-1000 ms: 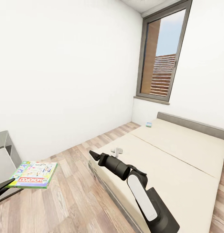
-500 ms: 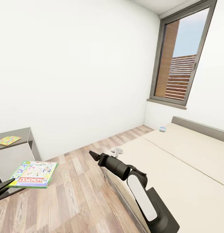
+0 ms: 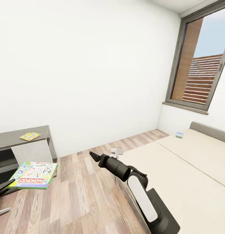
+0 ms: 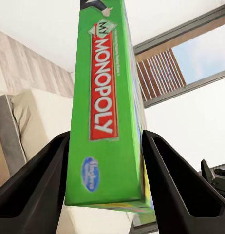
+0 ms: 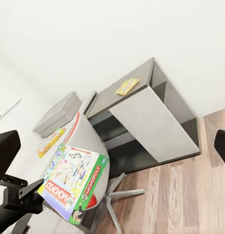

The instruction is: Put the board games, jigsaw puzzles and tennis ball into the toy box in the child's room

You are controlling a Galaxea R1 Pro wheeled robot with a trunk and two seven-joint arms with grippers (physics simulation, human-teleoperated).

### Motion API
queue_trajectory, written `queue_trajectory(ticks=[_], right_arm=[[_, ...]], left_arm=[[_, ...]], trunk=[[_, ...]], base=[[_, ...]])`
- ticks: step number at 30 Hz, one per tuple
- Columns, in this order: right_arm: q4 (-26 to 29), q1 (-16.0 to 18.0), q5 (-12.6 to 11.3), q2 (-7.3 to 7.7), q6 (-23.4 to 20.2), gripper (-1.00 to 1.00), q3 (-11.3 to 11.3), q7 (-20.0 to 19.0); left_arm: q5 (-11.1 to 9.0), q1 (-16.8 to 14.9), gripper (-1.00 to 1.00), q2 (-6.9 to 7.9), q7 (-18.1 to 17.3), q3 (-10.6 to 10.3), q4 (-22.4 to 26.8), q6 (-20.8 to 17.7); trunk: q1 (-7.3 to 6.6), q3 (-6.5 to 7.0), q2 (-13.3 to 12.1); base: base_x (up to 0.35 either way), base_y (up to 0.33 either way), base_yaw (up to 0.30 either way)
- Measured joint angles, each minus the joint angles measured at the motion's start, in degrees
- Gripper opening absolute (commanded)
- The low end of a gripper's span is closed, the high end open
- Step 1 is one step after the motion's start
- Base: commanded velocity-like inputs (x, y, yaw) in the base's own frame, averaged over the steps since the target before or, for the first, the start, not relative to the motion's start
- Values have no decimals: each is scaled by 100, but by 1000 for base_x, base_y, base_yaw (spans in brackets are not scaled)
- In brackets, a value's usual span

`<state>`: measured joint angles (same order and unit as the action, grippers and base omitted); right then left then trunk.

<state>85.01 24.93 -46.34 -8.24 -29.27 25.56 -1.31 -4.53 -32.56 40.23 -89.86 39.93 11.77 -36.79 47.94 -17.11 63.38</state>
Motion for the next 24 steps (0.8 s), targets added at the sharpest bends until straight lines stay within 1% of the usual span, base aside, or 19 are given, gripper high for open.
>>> queue_trajectory(ticks=[12,14,18,24], right_arm=[[-14,0,4,0,0,100,3,-8],[-14,0,5,1,0,100,45,-9],[-14,0,15,7,7,100,131,-8],[-14,0,17,11,7,100,150,-8]], left_arm=[[0,0,-100,18,0,1,0,0],[0,0,-100,23,0,1,0,0],[0,0,-100,20,0,0,1,0],[0,0,-100,25,0,-1,2,0]], trunk=[[-1,64,0],[-1,75,0],[-1,89,0],[-1,94,0]], base=[[316,0,262],[331,0,245],[331,0,126],[318,0,64]])
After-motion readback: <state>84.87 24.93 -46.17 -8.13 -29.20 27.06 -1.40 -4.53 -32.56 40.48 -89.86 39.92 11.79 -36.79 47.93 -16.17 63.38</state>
